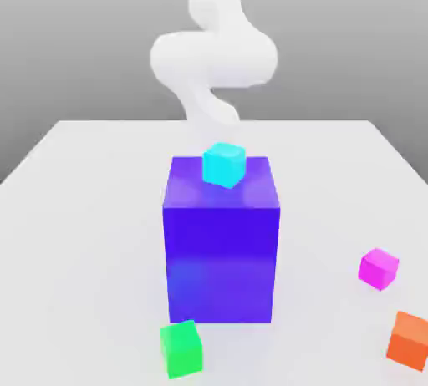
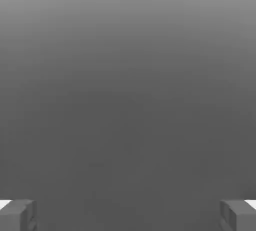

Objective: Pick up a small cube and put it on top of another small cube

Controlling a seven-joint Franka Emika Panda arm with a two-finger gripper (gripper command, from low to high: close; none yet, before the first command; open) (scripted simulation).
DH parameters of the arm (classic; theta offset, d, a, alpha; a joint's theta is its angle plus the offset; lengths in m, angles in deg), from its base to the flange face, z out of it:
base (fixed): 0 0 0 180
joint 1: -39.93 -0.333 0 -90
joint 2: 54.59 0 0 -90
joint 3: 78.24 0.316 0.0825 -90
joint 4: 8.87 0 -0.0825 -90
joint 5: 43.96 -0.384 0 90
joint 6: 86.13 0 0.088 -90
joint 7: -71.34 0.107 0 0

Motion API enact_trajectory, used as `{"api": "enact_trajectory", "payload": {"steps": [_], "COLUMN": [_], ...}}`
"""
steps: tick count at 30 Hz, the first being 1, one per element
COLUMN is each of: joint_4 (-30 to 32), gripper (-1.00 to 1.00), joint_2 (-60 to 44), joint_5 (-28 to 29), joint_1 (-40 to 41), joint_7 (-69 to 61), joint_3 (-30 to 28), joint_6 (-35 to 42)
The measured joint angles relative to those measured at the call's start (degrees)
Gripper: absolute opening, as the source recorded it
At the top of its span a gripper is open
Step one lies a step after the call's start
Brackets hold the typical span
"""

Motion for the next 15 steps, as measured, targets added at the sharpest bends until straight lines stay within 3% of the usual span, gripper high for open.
{"api": "enact_trajectory", "payload": {"steps": [15], "joint_4": [14.07], "gripper": [0.0], "joint_2": [-31.2], "joint_5": [0.7], "joint_1": [-11.97], "joint_7": [4.83], "joint_3": [16.57], "joint_6": [-17.98]}}
